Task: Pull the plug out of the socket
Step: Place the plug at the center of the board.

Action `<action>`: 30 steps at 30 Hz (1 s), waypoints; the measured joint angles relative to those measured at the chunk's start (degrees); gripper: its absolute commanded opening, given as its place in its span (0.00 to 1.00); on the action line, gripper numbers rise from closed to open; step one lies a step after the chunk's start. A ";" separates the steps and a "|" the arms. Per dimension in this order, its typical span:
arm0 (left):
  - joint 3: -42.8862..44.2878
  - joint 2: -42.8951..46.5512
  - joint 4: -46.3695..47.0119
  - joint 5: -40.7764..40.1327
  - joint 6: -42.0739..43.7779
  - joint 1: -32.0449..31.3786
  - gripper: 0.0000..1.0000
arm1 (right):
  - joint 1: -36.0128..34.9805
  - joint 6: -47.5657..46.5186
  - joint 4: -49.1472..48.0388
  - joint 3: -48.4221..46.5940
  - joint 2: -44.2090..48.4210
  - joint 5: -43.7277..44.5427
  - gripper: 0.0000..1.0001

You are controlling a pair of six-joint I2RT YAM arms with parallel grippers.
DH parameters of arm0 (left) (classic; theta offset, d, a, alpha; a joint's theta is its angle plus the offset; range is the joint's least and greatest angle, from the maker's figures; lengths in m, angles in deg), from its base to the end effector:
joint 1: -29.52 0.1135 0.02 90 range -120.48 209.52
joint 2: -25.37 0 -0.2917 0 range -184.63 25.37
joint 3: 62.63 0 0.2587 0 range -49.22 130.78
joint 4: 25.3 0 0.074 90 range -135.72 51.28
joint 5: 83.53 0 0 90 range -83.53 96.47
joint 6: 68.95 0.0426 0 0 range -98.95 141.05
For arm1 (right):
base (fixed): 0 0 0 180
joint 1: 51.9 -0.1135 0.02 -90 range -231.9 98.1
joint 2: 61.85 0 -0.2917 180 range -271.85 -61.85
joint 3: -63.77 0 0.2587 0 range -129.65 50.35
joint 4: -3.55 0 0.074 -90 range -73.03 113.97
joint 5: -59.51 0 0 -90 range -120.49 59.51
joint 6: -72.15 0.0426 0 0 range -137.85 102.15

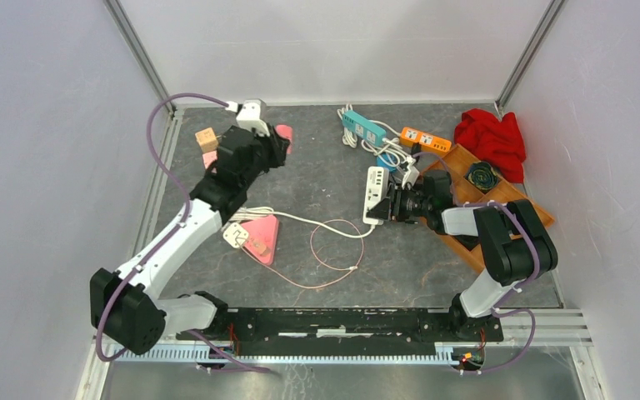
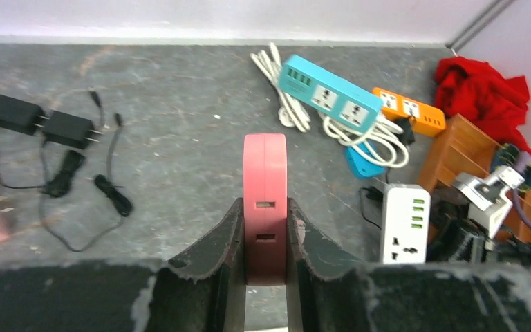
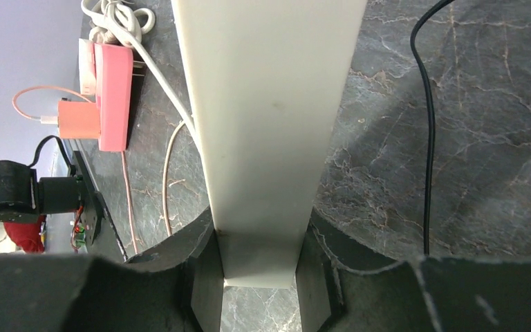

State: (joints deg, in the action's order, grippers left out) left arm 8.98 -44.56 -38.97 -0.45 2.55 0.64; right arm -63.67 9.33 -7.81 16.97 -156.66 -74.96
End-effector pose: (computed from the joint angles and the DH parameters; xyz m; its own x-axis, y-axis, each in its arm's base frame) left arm 0.2584 -0.1367 0.3709 -0.2919 -0.1987 -0.9356 0.2991 0.9102 -0.2866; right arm 0.2889 0.0907 0.1496 -0.8377 0.1584 -0.5227 -0.3520 0.5751 0.7385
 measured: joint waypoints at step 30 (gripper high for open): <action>2.69 -18.93 -4.79 16.74 3.30 28.74 0.02 | -3.50 -10.71 13.22 -6.58 -1.92 2.75 0.64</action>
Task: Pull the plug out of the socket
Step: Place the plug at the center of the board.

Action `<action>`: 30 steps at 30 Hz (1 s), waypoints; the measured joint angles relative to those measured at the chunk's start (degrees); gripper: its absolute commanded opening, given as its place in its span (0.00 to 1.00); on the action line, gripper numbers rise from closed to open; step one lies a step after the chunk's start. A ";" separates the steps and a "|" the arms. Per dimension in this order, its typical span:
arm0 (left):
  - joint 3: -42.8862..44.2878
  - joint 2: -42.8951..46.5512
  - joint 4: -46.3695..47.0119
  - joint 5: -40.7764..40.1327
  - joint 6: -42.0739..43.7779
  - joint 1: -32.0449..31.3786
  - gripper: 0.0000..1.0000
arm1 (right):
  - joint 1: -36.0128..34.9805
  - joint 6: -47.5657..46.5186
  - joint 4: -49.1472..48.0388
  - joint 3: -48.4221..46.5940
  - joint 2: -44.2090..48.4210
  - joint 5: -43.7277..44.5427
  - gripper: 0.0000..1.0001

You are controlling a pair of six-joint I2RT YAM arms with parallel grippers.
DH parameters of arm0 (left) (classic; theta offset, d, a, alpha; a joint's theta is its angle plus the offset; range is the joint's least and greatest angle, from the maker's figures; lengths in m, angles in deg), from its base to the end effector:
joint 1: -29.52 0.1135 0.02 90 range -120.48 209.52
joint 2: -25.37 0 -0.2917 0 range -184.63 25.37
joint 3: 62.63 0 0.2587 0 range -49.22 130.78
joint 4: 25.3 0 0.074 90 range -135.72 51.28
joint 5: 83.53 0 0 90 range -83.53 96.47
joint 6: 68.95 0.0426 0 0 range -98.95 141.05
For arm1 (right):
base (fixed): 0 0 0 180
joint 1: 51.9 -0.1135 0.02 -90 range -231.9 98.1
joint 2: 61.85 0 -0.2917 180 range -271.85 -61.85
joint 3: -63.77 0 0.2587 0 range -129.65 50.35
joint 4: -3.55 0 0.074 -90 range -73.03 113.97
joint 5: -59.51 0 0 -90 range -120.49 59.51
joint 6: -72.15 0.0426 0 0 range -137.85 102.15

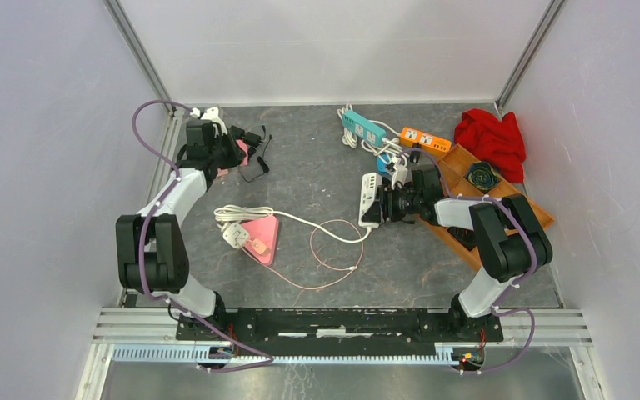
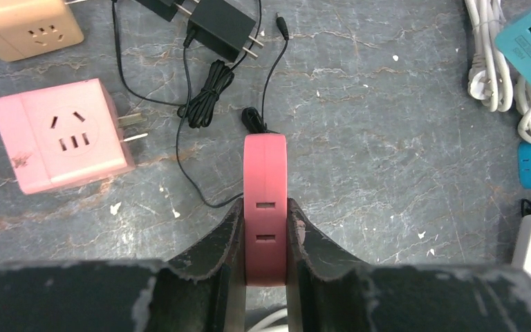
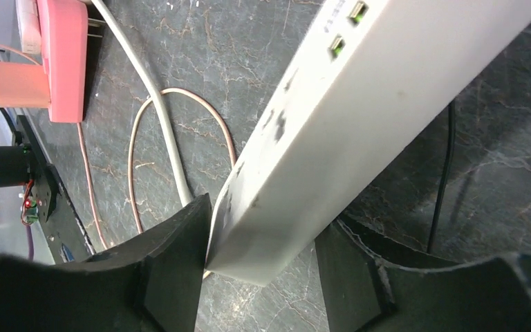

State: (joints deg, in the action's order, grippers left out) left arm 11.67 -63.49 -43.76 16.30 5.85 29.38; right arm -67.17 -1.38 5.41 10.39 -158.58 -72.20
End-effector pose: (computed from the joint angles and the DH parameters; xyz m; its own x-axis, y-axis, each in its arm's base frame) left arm 0.3618 -0.0082 0.2769 -0.5640 -0.2570 -0.7848 -0.0024 0.9509 -0.3096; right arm 0.2982 0.1108 0.1505 -0.8405 -0.0101 -0.5417 -0.4281 0.6252 0.6526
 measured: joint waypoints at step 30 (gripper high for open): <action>26.21 -24.59 -11.17 -6.93 1.99 0.02 0.12 | 0.00 -9.16 8.02 -4.39 1.99 1.38 0.84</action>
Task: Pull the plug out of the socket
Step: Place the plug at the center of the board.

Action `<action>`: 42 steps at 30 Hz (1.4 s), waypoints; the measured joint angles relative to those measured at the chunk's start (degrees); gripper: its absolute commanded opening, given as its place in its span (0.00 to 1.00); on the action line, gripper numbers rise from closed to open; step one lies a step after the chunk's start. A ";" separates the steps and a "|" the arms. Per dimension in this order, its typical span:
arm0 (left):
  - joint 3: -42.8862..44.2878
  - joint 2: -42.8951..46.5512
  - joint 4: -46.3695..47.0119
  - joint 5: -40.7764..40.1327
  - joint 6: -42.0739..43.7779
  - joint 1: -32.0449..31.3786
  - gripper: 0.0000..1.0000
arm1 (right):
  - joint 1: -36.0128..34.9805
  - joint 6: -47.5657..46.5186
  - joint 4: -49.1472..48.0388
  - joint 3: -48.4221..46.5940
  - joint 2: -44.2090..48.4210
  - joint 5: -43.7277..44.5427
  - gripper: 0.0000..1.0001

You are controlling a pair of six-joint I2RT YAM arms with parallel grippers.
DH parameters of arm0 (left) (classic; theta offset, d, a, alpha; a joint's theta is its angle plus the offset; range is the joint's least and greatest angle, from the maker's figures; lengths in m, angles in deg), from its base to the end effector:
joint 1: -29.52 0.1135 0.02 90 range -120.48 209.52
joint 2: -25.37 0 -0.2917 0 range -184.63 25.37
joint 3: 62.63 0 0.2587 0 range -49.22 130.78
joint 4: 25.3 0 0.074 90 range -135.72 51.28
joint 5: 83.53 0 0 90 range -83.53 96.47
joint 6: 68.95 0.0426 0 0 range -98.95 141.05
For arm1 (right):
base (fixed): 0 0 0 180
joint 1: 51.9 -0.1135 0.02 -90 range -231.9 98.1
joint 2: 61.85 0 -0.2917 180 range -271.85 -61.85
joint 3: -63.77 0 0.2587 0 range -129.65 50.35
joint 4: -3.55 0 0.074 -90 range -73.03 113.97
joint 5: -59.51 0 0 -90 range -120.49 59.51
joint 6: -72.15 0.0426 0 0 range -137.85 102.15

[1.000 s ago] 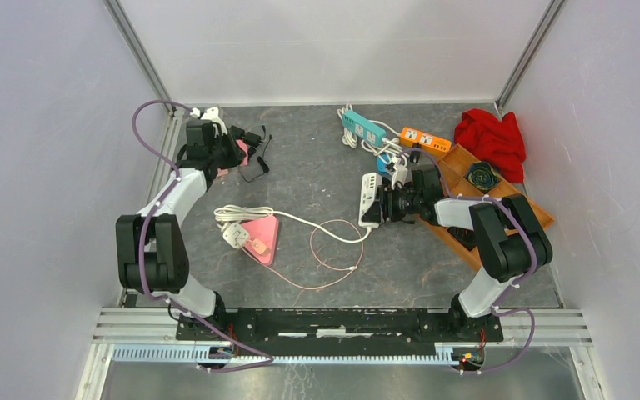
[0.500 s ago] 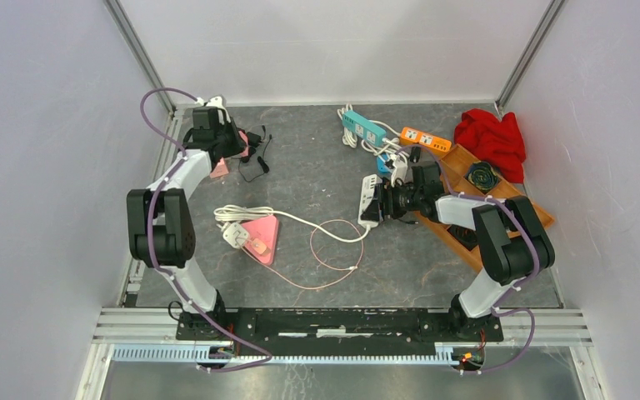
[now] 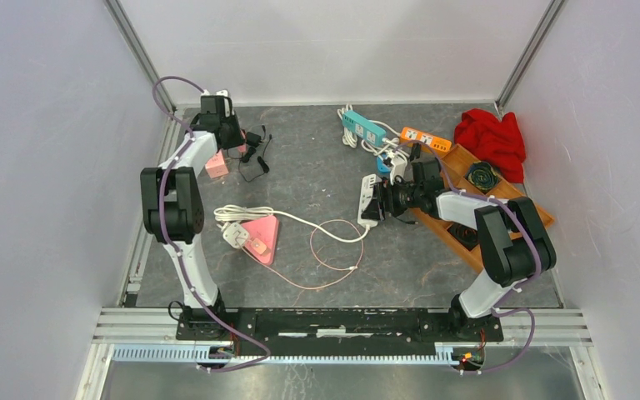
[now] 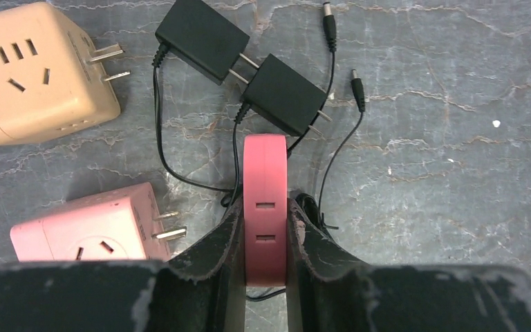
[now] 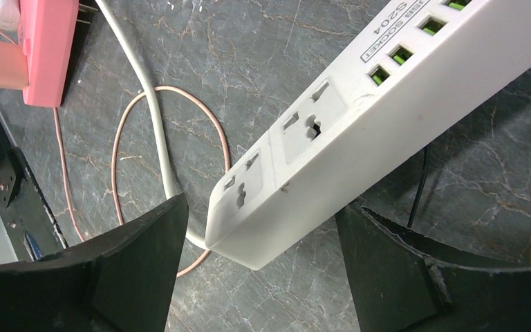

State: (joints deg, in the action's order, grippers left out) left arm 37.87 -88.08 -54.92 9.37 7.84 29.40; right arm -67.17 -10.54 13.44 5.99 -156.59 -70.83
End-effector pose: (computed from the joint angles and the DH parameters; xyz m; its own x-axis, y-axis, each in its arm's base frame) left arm 0.4740 -0.0031 0.2443 -0.6676 -0.2268 -0.7091 -0.1163 0.9725 -0.2016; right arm 0.3049 0.1118 0.1710 -0.7780 -0.1119 -0.6183 -0.5332 0.6381 0.5554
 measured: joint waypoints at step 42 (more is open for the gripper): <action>-16.20 33.03 8.70 13.38 -4.11 -2.16 0.98 | 0.00 -0.79 1.18 -1.29 0.02 -1.25 0.85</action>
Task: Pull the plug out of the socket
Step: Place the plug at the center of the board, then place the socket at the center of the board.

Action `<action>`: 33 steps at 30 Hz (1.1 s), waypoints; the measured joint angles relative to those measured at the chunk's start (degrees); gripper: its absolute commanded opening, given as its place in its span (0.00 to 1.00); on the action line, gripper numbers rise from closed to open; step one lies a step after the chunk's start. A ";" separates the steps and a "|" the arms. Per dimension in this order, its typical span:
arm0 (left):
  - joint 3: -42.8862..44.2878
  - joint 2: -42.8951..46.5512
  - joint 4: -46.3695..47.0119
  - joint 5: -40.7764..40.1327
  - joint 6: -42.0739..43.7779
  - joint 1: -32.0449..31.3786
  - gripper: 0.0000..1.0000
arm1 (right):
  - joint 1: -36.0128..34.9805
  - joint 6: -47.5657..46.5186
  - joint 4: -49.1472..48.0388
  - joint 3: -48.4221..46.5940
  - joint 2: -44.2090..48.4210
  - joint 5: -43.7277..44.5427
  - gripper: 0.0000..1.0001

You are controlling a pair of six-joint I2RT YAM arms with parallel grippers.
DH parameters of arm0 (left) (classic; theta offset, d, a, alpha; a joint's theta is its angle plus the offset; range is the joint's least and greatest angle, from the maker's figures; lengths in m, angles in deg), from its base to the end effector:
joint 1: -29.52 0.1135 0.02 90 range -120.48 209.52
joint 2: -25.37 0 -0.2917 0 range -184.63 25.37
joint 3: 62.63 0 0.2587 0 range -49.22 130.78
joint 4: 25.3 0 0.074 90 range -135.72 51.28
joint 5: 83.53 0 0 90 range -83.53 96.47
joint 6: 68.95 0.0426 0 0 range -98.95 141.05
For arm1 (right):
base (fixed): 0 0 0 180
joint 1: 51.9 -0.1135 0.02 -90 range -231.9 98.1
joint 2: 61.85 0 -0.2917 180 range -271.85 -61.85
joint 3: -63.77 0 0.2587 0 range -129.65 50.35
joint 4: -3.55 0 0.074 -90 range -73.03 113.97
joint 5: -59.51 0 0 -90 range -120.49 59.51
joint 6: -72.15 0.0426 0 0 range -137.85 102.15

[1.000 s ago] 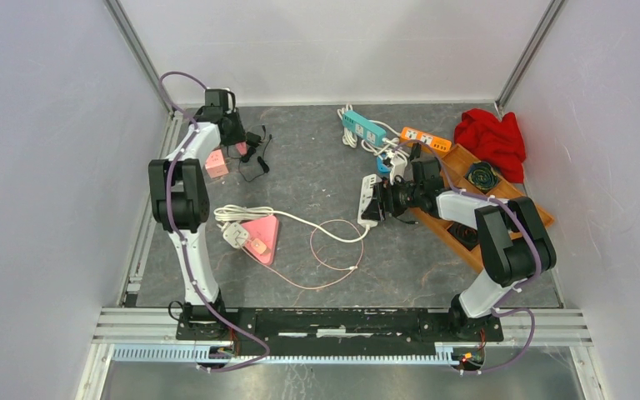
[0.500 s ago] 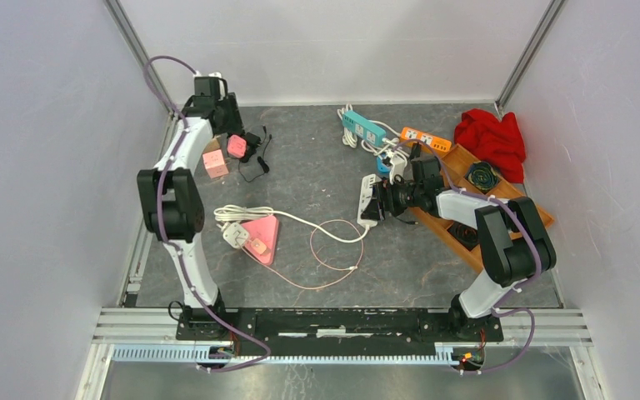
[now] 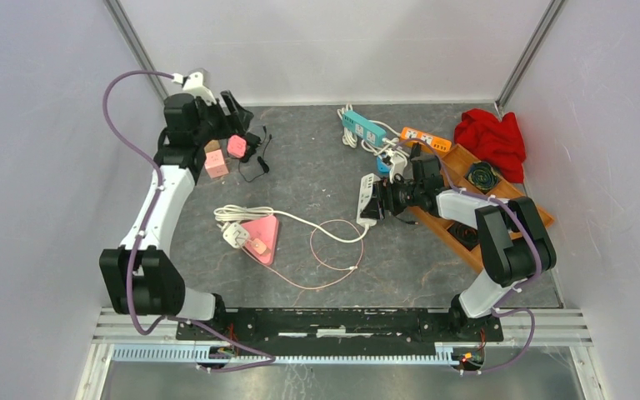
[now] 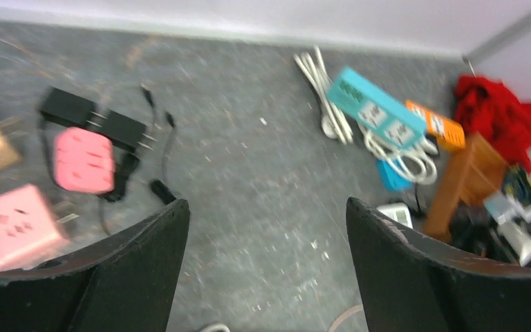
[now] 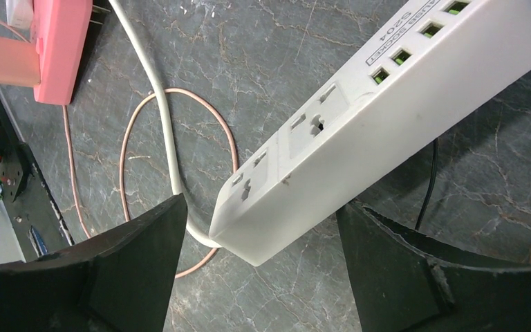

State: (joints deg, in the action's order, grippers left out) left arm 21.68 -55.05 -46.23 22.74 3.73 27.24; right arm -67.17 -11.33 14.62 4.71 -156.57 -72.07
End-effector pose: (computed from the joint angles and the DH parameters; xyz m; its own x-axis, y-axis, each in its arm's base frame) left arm 0.3387 -0.0254 0.3850 -0.3706 -0.2713 -0.8883 0.2048 0.9090 -0.3630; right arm 0.3078 0.1133 0.1763 -0.7701 -0.1222 -0.6261 -0.5520 0.6197 0.5579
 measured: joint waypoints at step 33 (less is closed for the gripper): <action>-27.52 36.50 -5.66 -11.02 11.04 -7.69 1.00 | 0.00 14.14 -12.81 6.58 -1.42 1.33 0.33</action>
State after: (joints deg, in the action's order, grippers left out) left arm -5.84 -18.55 -51.89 11.73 14.77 19.54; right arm -67.17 2.82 1.81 11.28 -157.99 -70.74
